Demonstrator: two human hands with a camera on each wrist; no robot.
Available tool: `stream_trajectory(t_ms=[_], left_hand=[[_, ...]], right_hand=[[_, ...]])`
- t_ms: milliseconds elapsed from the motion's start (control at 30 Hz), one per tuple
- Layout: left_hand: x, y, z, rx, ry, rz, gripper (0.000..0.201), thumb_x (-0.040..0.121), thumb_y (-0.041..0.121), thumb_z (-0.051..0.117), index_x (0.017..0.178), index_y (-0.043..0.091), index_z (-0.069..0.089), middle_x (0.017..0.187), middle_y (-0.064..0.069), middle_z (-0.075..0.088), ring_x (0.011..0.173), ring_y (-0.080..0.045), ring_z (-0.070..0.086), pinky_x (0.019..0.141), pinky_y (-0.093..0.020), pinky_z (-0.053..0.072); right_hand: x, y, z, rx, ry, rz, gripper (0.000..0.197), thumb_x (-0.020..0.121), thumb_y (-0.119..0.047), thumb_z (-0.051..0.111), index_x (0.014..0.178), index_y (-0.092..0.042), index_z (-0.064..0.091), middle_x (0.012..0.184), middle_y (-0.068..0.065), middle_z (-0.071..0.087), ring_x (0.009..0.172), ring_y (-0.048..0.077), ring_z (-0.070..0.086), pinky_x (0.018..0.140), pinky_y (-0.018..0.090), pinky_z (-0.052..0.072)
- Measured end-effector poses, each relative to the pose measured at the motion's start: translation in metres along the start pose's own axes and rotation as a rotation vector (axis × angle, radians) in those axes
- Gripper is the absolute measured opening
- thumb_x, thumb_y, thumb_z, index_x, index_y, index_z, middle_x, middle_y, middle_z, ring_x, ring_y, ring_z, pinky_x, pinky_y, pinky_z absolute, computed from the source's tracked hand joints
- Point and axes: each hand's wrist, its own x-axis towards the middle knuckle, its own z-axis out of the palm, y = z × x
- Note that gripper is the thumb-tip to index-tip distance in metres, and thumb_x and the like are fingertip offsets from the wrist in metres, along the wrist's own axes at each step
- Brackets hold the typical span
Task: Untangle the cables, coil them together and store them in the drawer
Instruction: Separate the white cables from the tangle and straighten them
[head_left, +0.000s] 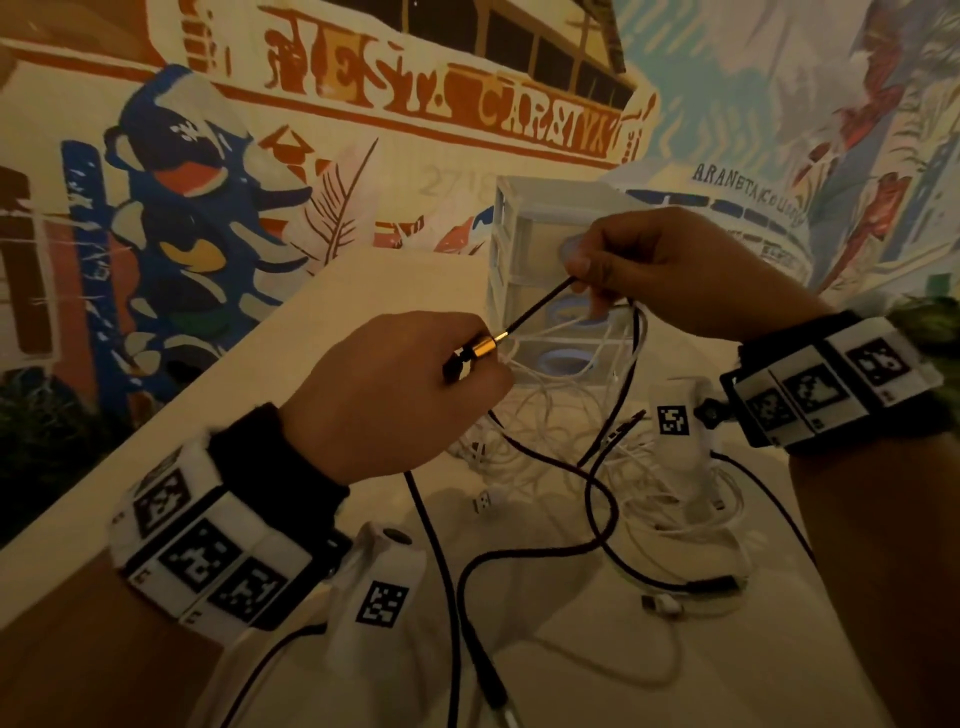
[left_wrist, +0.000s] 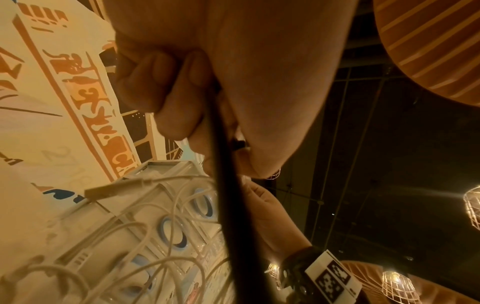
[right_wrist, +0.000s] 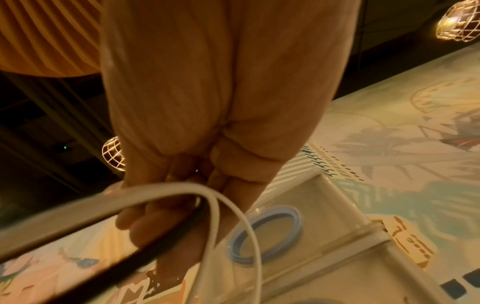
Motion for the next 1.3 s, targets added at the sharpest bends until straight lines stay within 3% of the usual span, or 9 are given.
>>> stream_trajectory(t_ms=[100, 433, 600, 700, 833, 1000, 1100, 1167, 1300], left_hand=[[0.001, -0.001, 0.002, -0.014, -0.030, -0.029, 0.037, 0.092, 0.044, 0.042, 0.067, 0.016, 0.042, 0.058, -0.003, 0.043, 0.052, -0.016, 0.039, 0.050, -0.029, 0.029], [-0.002, -0.005, 0.005, 0.017, -0.130, 0.043, 0.036, 0.088, 0.052, 0.049, 0.073, 0.021, 0.055, 0.060, 0.000, 0.051, 0.059, -0.015, 0.049, 0.052, -0.025, 0.034], [-0.002, -0.004, 0.006, 0.023, -0.058, 0.031, 0.035, 0.096, 0.049, 0.040, 0.074, 0.022, 0.048, 0.061, 0.000, 0.049, 0.061, -0.017, 0.050, 0.050, -0.026, 0.034], [-0.001, -0.003, 0.006, 0.040, -0.014, 0.025, 0.032, 0.098, 0.047, 0.040, 0.076, 0.024, 0.047, 0.062, 0.000, 0.049, 0.058, -0.016, 0.049, 0.052, -0.027, 0.034], [0.000, -0.002, 0.006, 0.031, -0.001, 0.026, 0.029, 0.096, 0.048, 0.040, 0.079, 0.027, 0.052, 0.061, 0.003, 0.051, 0.056, -0.014, 0.050, 0.051, -0.027, 0.034], [0.000, -0.004, 0.003, 0.072, -0.045, 0.021, 0.032, 0.091, 0.054, 0.047, 0.074, 0.028, 0.049, 0.063, 0.001, 0.052, 0.057, -0.013, 0.050, 0.052, -0.027, 0.037], [-0.002, -0.004, 0.003, 0.104, -0.075, 0.024, 0.034, 0.089, 0.056, 0.049, 0.075, 0.025, 0.053, 0.061, 0.001, 0.052, 0.056, -0.014, 0.050, 0.052, -0.028, 0.037], [-0.002, -0.003, 0.003, 0.095, -0.070, 0.023, 0.034, 0.090, 0.055, 0.049, 0.072, 0.026, 0.051, 0.059, 0.001, 0.049, 0.054, -0.014, 0.048, 0.050, -0.026, 0.033], [-0.003, -0.002, 0.003, 0.080, -0.056, 0.023, 0.036, 0.095, 0.055, 0.044, 0.071, 0.028, 0.045, 0.060, 0.003, 0.049, 0.055, -0.012, 0.049, 0.052, -0.027, 0.036]], right_hand=[[0.000, 0.004, 0.003, -0.020, 0.009, 0.005, 0.032, 0.095, -0.045, 0.058, 0.090, -0.017, 0.071, 0.068, -0.019, 0.071, 0.068, 0.003, 0.071, 0.067, 0.005, 0.046], [0.003, 0.016, 0.005, -0.120, 0.047, 0.010, 0.024, 0.097, -0.038, 0.062, 0.090, -0.016, 0.071, 0.085, -0.007, 0.067, 0.067, 0.004, 0.068, 0.063, 0.006, 0.046], [0.005, 0.000, 0.007, -0.203, -0.051, -0.004, 0.027, 0.104, -0.042, 0.049, 0.099, -0.031, 0.072, 0.090, -0.014, 0.071, 0.085, 0.000, 0.067, 0.080, 0.027, 0.052], [0.006, -0.021, 0.016, -0.148, -0.149, -0.098, 0.030, 0.105, -0.044, 0.045, 0.112, -0.033, 0.072, 0.106, -0.018, 0.072, 0.102, -0.003, 0.065, 0.094, 0.023, 0.048], [0.008, -0.031, 0.032, -0.227, -0.230, -0.203, 0.031, 0.102, -0.046, 0.052, 0.105, -0.023, 0.073, 0.092, -0.004, 0.069, 0.086, 0.010, 0.065, 0.080, 0.034, 0.052], [0.010, -0.025, 0.023, -0.244, -0.126, -0.198, 0.027, 0.103, -0.038, 0.051, 0.094, -0.022, 0.071, 0.083, -0.015, 0.055, 0.080, -0.004, 0.053, 0.071, 0.011, 0.037], [0.009, -0.018, 0.007, -0.275, 0.004, -0.130, 0.026, 0.105, -0.036, 0.047, 0.095, -0.024, 0.067, 0.085, -0.013, 0.052, 0.077, -0.001, 0.049, 0.070, 0.005, 0.033], [0.007, -0.010, -0.003, -0.293, 0.070, -0.080, 0.030, 0.106, -0.039, 0.045, 0.096, -0.023, 0.068, 0.086, -0.007, 0.052, 0.076, 0.004, 0.049, 0.070, 0.011, 0.035], [0.003, 0.000, -0.009, -0.284, 0.035, 0.063, 0.038, 0.106, -0.045, 0.042, 0.097, -0.023, 0.072, 0.089, -0.008, 0.067, 0.085, 0.015, 0.064, 0.084, 0.043, 0.052]])
